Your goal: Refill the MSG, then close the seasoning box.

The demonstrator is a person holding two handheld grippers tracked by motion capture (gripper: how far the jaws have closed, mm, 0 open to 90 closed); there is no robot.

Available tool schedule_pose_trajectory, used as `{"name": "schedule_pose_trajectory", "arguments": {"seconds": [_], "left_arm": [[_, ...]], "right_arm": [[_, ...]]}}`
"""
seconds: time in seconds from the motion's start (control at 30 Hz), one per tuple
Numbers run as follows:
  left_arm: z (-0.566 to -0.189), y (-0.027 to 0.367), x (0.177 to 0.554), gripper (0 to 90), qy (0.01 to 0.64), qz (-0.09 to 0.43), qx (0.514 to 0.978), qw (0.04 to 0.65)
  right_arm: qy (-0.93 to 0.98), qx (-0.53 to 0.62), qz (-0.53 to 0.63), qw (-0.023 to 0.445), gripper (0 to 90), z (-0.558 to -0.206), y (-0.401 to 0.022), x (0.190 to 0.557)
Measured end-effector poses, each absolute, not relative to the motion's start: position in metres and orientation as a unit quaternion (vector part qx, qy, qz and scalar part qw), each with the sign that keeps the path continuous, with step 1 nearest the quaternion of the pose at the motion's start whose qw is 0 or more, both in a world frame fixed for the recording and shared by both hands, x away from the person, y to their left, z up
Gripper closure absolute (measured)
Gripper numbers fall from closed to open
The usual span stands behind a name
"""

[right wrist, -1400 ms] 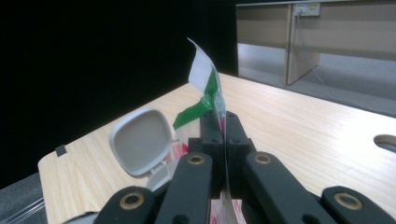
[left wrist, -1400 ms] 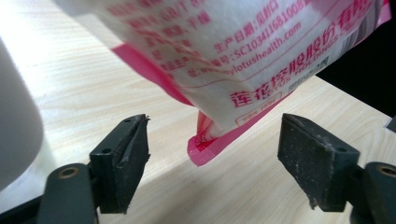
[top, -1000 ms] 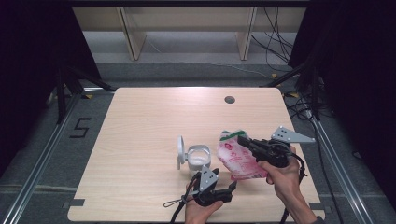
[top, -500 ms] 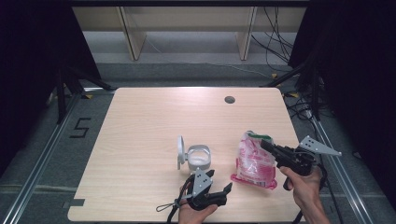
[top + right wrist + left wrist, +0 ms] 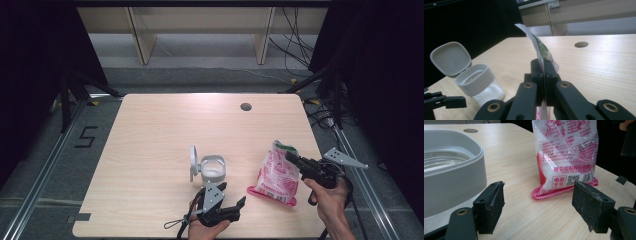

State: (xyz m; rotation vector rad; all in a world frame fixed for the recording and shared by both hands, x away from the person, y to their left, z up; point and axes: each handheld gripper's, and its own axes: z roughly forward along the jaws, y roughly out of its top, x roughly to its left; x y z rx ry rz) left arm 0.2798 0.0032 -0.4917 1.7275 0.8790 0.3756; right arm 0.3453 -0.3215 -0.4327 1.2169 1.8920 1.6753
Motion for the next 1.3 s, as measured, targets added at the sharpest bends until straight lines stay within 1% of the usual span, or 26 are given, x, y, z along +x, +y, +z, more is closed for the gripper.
{"name": "schedule_pose_trajectory", "arguments": {"seconds": [0.07,0.1,0.13,0.37,0.4,0.47,0.53,0.6,0.63,0.67,0.7,0.73,0.87,0.9,0.93,0.97,1.03,1.1,1.2,1.23,1.27,1.3], "left_arm": [[-0.491,0.004,0.279,25.0,0.365,0.158,0.734,0.551],[-0.491,0.003,0.278,25.0,0.373,0.154,0.726,0.557],[-0.490,0.003,0.277,25.1,0.379,0.156,0.727,0.551],[-0.489,0.009,0.275,25.1,0.377,0.159,0.727,0.552],[-0.489,0.010,0.274,25.1,0.379,0.161,0.724,0.554],[-0.488,0.012,0.271,25.1,0.378,0.165,0.728,0.548],[-0.487,0.014,0.270,25.1,0.376,0.167,0.729,0.547],[-0.486,0.017,0.270,24.8,0.380,0.169,0.726,0.548],[-0.486,0.018,0.271,24.8,0.376,0.170,0.723,0.554],[-0.485,0.019,0.270,24.8,0.381,0.171,0.721,0.553],[-0.485,0.021,0.270,24.8,0.380,0.172,0.723,0.551],[-0.484,0.023,0.269,24.8,0.383,0.173,0.723,0.548],[-0.482,0.029,0.268,24.8,0.382,0.175,0.725,0.546],[-0.482,0.031,0.267,24.8,0.381,0.177,0.723,0.549],[-0.482,0.033,0.266,24.7,0.381,0.178,0.723,0.549],[-0.482,0.036,0.265,24.7,0.382,0.179,0.722,0.548],[-0.482,0.043,0.263,24.7,0.382,0.184,0.727,0.540],[-0.483,0.050,0.262,24.7,0.390,0.187,0.721,0.541],[-0.482,0.058,0.262,24.8,0.397,0.195,0.717,0.539],[-0.482,0.061,0.262,24.9,0.400,0.198,0.713,0.541],[-0.481,0.065,0.261,24.9,0.401,0.200,0.713,0.540],[-0.480,0.068,0.260,25.2,0.406,0.201,0.712,0.536]], "right_arm": [[0.664,0.435,0.587,0.161,89.9,-0.435,-0.323,0.346],[0.666,0.432,0.585,0.168,89.9,-0.437,-0.324,0.347],[0.661,0.440,0.585,0.165,89.9,-0.438,-0.324,0.347],[0.665,0.446,0.570,0.181,89.9,-0.447,-0.331,0.351],[0.665,0.449,0.570,0.176,89.7,-0.447,-0.331,0.351],[0.673,0.455,0.553,0.185,89.4,-0.447,-0.332,0.350],[0.668,0.465,0.554,0.174,89.0,-0.447,-0.331,0.349],[0.668,0.454,0.558,0.189,88.4,-0.450,-0.334,0.352],[0.660,0.471,0.558,0.174,88.2,-0.450,-0.333,0.349],[0.666,0.461,0.556,0.187,88.0,-0.451,-0.335,0.351],[0.666,0.477,0.547,0.172,87.9,-0.450,-0.335,0.348],[0.667,0.467,0.551,0.184,87.6,-0.453,-0.338,0.350],[0.662,0.479,0.548,0.182,86.7,-0.457,-0.341,0.350],[0.668,0.479,0.537,0.188,86.5,-0.458,-0.344,0.350],[0.657,0.488,0.547,0.176,86.1,-0.458,-0.343,0.349],[0.665,0.477,0.541,0.193,86.0,-0.460,-0.345,0.351],[0.664,0.479,0.541,0.190,86.0,-0.459,-0.345,0.350],[0.672,0.476,0.533,0.197,86.0,-0.459,-0.345,0.349],[0.670,0.479,0.531,0.198,83.0,-0.459,-0.344,0.348],[0.677,0.476,0.522,0.209,81.2,-0.458,-0.347,0.348],[0.674,0.485,0.518,0.208,80.2,-0.458,-0.346,0.346],[0.667,0.501,0.516,0.195,78.7,-0.457,-0.345,0.343]]}}
